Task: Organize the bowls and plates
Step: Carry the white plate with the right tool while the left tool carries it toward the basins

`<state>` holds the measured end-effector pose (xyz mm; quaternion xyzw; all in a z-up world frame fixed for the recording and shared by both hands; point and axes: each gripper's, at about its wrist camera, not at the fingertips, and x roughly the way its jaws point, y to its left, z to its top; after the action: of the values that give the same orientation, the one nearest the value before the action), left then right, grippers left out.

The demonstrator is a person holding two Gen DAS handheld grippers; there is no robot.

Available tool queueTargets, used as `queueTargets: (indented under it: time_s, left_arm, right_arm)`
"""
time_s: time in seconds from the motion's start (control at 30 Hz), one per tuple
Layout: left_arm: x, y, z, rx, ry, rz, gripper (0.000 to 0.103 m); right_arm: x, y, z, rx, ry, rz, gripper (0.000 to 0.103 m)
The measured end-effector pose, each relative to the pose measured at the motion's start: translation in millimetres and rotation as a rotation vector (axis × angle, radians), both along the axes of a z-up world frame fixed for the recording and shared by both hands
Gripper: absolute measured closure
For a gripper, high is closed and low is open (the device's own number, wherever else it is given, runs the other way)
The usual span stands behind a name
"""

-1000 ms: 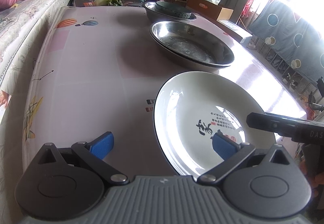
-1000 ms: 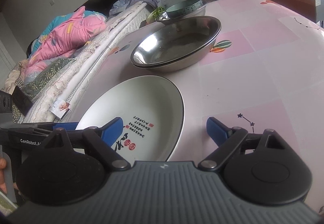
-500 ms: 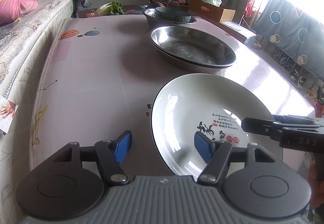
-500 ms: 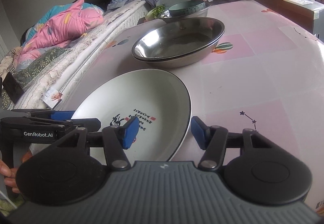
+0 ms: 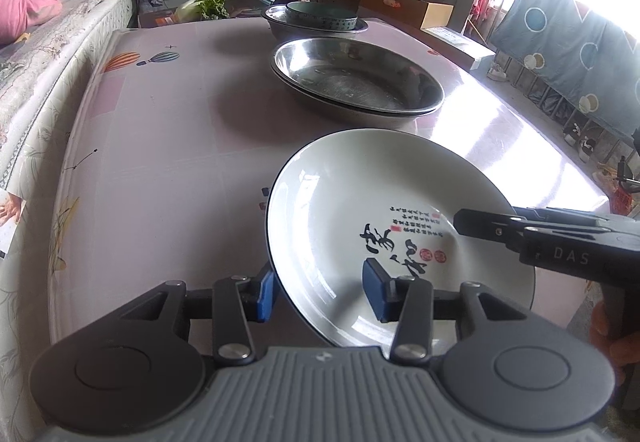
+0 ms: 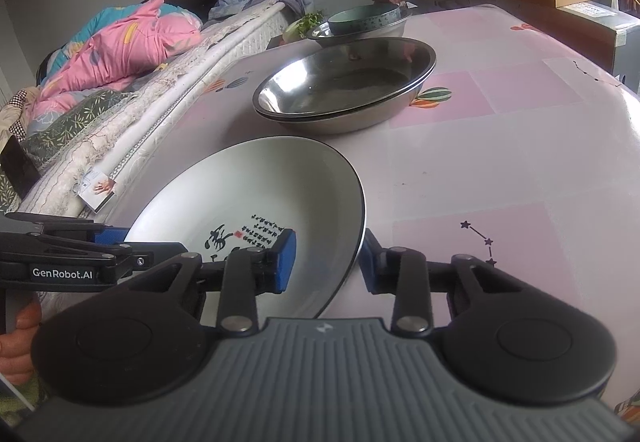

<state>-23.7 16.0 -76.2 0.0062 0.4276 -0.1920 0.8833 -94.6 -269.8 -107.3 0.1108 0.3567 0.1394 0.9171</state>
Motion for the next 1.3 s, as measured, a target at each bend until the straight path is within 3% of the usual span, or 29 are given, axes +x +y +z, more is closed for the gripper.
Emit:
queueTargets:
  time_s: [0.37,0.63,1.03,1.3]
  left_arm:
    - [-8.8,-5.1,0.1,0.019,-0.003,-0.022,0.055]
    - [-3.5,-14.5,0.1,0.063,-0.009,-0.037,0.043]
    - [-1.9,-21.7,-2.2,0.073,-0.018,-0.05,0.033]
    - [-0.4,-21.4,-2.7,0.07,-0.017,-0.05,0.032]
  right_arm:
    - [2.5,-3.4,-1.1,0.014,-0.003,-0.006,0.071]
    - [1.7,-3.5,-2.0,0.018,-0.005,-0.006,0.07]
    - [-11.1,5.3,-0.2,-0.074,-0.029,0.03,0.068]
    - [-14.3,6.3,0.5,-0.095,-0.041,0.038,0.067]
